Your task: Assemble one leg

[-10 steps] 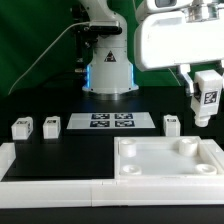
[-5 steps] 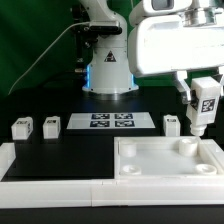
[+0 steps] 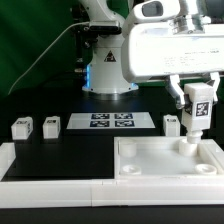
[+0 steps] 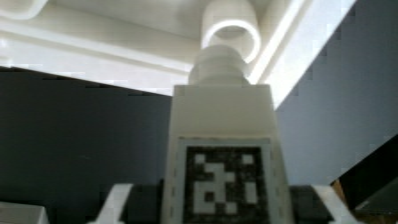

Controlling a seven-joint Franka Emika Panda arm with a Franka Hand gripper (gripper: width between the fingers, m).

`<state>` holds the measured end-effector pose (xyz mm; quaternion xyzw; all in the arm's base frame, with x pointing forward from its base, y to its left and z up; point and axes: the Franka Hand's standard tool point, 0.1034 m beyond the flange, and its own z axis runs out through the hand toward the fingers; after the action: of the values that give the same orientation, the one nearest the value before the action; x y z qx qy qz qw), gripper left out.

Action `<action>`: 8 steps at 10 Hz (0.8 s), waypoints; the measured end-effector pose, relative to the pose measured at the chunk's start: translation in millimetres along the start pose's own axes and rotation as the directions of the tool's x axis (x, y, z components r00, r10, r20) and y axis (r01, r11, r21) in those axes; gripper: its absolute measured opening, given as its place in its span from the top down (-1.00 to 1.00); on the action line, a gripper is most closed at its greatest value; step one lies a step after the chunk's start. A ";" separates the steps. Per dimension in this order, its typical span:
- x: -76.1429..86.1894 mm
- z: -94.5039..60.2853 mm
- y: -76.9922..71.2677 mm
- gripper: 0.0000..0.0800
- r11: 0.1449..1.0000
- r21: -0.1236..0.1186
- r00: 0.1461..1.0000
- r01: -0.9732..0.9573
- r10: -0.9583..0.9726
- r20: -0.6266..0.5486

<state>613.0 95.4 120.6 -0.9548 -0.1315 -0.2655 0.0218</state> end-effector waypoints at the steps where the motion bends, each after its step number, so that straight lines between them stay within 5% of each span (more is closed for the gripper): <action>1: -1.1 5.5 1.2 0.27 1.000 0.000 1.000 0.002 -0.002 0.002; 8: 15.6 30.3 -5.6 0.27 1.000 0.013 1.000 0.009 -0.009 -0.008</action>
Offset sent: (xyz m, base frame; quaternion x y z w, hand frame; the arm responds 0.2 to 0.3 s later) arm 0.0246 0.0062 -0.0025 0.0040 0.0063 0.0027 1.0000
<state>639.6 107.9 102.5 -0.9530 -0.1374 -0.2688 0.0274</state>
